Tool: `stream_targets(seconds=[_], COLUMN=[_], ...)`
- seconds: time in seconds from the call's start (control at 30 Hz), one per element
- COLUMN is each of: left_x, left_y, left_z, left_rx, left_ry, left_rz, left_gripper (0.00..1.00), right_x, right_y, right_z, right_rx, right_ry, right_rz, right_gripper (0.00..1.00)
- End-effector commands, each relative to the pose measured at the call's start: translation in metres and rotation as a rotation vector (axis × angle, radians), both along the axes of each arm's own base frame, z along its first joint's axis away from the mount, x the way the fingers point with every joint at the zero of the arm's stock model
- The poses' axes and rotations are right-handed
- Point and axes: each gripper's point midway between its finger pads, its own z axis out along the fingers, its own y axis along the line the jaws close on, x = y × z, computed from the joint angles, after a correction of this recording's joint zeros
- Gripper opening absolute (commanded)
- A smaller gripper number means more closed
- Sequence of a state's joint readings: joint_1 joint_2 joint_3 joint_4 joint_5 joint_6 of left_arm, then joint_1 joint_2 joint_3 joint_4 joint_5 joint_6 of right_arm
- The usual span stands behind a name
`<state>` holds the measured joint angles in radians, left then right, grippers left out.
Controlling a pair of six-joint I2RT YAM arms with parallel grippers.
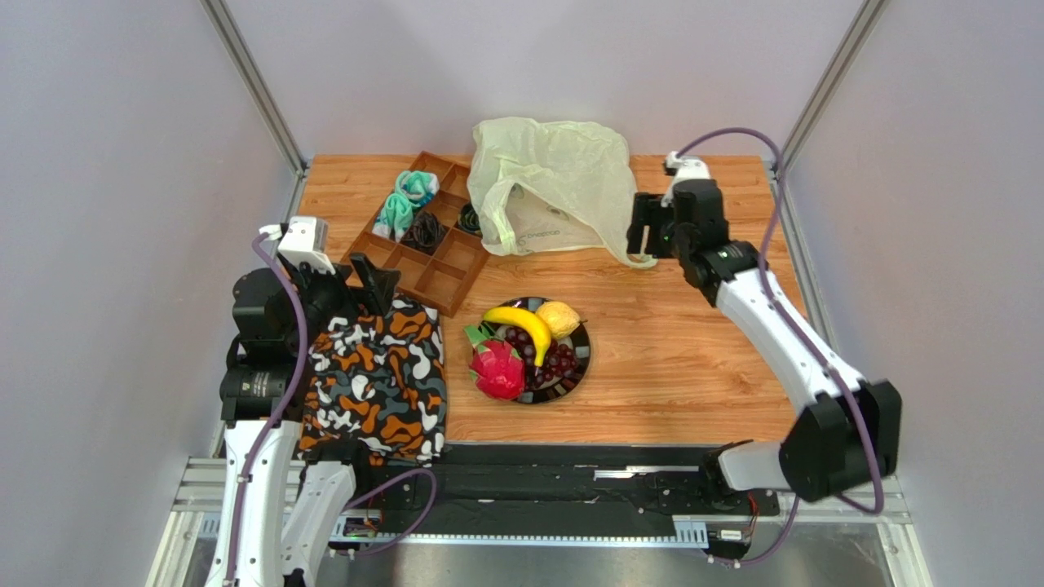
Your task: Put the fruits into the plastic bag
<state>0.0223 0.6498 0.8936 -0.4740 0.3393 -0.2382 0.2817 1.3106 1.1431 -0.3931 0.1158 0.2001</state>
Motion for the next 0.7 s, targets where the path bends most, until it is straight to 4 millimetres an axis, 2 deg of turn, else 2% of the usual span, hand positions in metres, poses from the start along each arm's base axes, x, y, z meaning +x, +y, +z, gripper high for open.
stream_targets(seconds=[0.0, 0.03, 0.1, 0.13, 0.17, 0.2, 0.23, 0.33, 0.47, 0.67], left_x=[0.000, -0.001, -0.001, -0.001, -0.001, -0.001, -0.001, -0.001, 0.000, 0.001], left_y=[0.000, 0.000, 0.000, -0.001, -0.002, -0.002, -0.002, -0.002, -0.002, -0.002], left_z=[0.011, 0.011, 0.011, 0.011, 0.011, 0.011, 0.010, 0.011, 0.009, 0.007], left_rx=[0.016, 0.015, 0.017, 0.018, 0.018, 0.016, 0.017, 0.017, 0.016, 0.018], left_ry=[-0.060, -0.062, -0.063, -0.062, -0.063, -0.061, -0.060, -0.062, -0.053, -0.044], left_rz=[-0.011, -0.011, -0.013, -0.017, -0.024, -0.027, -0.027, -0.027, -0.024, -0.026], left_gripper=[0.98, 0.98, 0.95, 0.94, 0.93, 0.93, 0.93, 0.93, 0.93, 0.93], right_x=[0.016, 0.025, 0.038, 0.043, 0.046, 0.053, 0.057, 0.068, 0.077, 0.089], right_y=[0.018, 0.022, 0.025, 0.027, 0.026, 0.028, 0.028, 0.029, 0.026, 0.027], right_z=[-0.030, -0.049, -0.055, -0.072, -0.077, -0.076, -0.088, -0.093, -0.119, -0.136], right_rx=[-0.066, -0.080, -0.094, -0.117, -0.129, -0.136, -0.161, -0.198, -0.234, -0.276], right_ry=[0.125, 0.170, 0.188, 0.226, 0.239, 0.232, 0.254, 0.256, 0.305, 0.315], right_rz=[0.091, 0.099, 0.108, 0.122, 0.123, 0.129, 0.143, 0.166, 0.159, 0.179], right_gripper=[0.72, 0.72, 0.72, 0.72, 0.72, 0.72, 0.71, 0.68, 0.67, 0.66])
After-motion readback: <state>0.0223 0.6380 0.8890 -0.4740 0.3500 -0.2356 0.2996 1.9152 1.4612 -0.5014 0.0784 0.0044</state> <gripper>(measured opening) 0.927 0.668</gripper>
